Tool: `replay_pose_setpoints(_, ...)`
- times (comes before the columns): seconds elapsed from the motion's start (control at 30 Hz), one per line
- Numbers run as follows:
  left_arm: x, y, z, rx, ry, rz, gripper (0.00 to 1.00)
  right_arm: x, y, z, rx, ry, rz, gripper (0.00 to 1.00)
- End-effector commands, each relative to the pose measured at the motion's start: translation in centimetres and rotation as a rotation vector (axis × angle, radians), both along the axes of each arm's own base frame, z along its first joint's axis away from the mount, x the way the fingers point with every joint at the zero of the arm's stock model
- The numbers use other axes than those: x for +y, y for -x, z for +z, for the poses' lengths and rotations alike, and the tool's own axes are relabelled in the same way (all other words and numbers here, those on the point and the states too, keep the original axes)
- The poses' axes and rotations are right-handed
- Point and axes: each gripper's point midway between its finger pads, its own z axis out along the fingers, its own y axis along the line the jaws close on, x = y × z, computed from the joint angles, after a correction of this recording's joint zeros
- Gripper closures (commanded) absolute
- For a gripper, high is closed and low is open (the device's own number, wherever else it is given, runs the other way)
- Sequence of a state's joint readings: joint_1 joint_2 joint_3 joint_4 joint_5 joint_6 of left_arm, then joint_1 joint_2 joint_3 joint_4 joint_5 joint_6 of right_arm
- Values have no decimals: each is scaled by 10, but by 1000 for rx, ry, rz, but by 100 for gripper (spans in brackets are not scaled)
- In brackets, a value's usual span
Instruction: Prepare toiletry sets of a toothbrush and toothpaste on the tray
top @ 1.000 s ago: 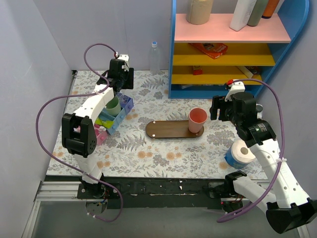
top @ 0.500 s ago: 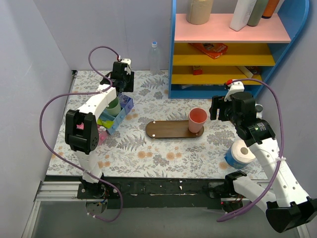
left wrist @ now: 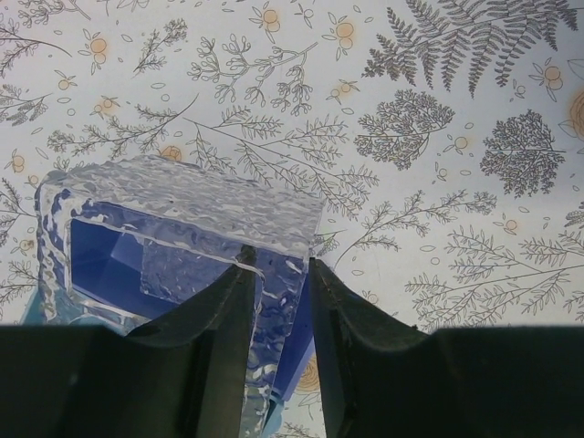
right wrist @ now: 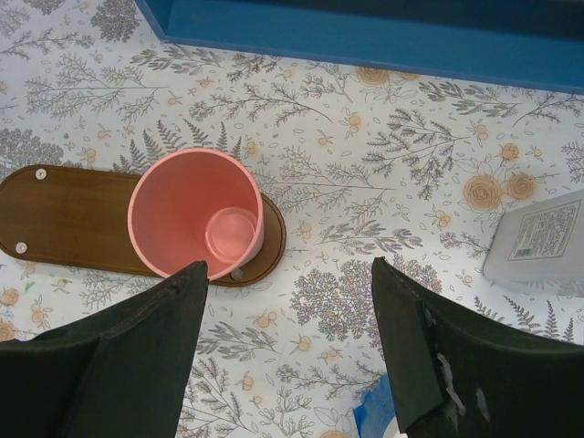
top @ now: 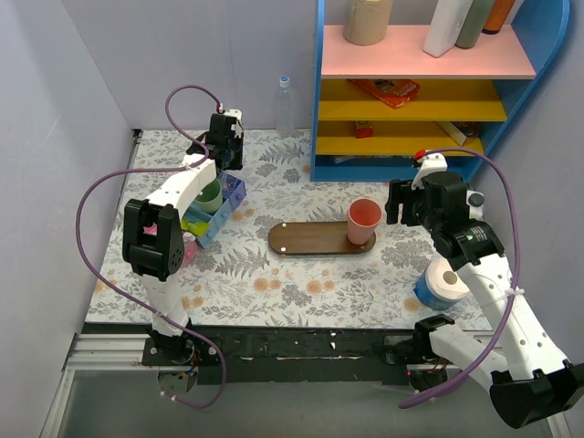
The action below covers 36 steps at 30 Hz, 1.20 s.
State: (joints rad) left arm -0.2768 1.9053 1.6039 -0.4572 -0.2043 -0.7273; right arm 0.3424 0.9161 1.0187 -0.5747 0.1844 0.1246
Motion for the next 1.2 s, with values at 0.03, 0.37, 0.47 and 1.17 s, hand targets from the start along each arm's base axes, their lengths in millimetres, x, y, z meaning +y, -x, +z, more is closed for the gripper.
replay_pose_setpoints(0.03,4,-7,22,-49,-6,24,76,-1,-6,9,-41,-4,-8,21)
replay_pose_setpoints(0.37,2,-12,30,-68,9,32,100,1,-7,5,-32,-8,-3,21)
replay_pose_setpoints(0.47,0,-15,33,-75,15,31,100,2,-8,6,-35,-9,-3,21)
replay_pose_setpoints(1.17,-4,-34,83,-153,55,60,100,-4,-6,13,-47,3,-24,21)
